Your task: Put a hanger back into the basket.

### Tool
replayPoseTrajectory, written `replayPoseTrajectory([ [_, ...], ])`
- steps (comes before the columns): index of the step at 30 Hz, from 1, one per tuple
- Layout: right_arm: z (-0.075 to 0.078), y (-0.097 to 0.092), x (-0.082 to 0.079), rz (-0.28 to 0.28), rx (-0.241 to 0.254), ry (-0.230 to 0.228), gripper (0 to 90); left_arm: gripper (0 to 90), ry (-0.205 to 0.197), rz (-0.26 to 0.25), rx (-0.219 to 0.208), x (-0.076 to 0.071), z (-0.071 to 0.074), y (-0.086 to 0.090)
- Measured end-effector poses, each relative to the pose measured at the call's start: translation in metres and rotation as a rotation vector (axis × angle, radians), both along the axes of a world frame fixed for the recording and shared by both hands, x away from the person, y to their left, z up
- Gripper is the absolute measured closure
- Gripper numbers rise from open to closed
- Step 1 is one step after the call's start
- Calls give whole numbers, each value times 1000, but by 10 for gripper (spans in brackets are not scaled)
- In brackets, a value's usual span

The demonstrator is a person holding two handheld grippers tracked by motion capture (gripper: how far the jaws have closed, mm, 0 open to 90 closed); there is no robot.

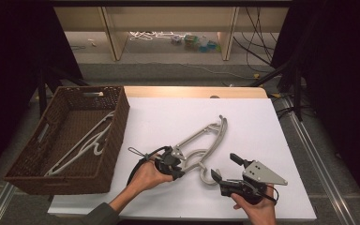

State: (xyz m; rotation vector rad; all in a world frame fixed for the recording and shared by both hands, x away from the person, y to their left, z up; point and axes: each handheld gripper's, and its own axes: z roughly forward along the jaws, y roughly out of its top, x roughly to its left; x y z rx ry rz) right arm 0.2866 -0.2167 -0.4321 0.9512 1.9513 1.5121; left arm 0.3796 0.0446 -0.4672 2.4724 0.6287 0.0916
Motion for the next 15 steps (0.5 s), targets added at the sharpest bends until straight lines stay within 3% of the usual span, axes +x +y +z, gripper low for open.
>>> replayPoseTrajectory([
  [5,-1,0,0,5,13,0,163,806,-1,-7,1,0,1,1],
  [10,0,0,0,-3,-6,3,163,811,-11,-9,1,-1,4,2],
  [15,1,-2,0,-4,2,1,163,811,-52,-2,2,-1,13,8],
])
